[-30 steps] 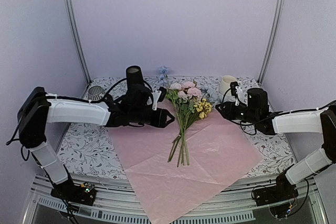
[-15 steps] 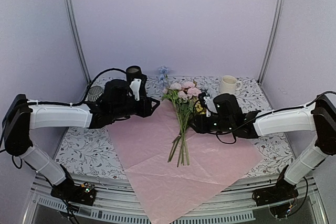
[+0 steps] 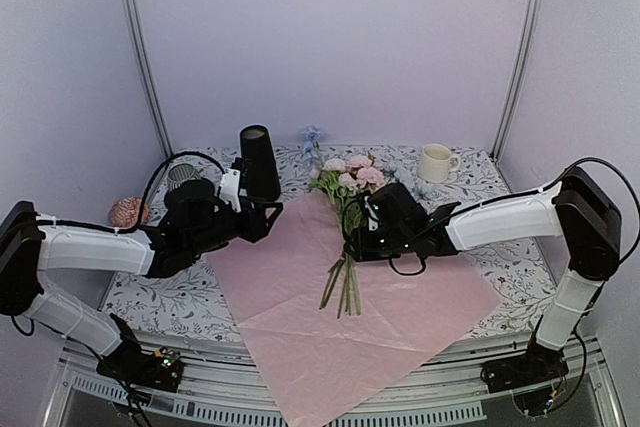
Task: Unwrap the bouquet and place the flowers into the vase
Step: Pick up the fake flower from the flattened wrapping paper.
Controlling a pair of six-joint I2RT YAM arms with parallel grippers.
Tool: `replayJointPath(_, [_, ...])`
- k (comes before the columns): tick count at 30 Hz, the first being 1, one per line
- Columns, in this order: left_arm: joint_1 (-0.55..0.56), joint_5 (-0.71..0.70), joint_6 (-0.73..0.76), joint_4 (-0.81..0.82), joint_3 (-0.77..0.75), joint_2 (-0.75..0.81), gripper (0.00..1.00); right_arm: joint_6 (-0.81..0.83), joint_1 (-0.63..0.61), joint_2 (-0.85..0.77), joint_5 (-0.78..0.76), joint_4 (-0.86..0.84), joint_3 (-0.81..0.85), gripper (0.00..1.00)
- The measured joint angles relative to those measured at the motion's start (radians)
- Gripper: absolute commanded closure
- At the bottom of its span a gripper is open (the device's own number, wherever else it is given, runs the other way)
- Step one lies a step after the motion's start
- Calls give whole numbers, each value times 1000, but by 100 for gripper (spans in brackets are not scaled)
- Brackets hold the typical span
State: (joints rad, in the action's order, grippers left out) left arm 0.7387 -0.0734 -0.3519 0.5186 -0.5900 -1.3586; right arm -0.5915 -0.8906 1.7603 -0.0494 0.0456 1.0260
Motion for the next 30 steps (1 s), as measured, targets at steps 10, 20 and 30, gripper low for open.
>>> replayJointPath(10, [0,-25,5,29,0,2,50,-42,-34,50,8,27,2,69])
replayJointPath(20, [0,-41,13,30,0,2,50,-82,-67,85,18,29,9,73])
replayJointPath(30, [0,-42,19,30,0,2,50,-132,-85,109,33,34,9,96])
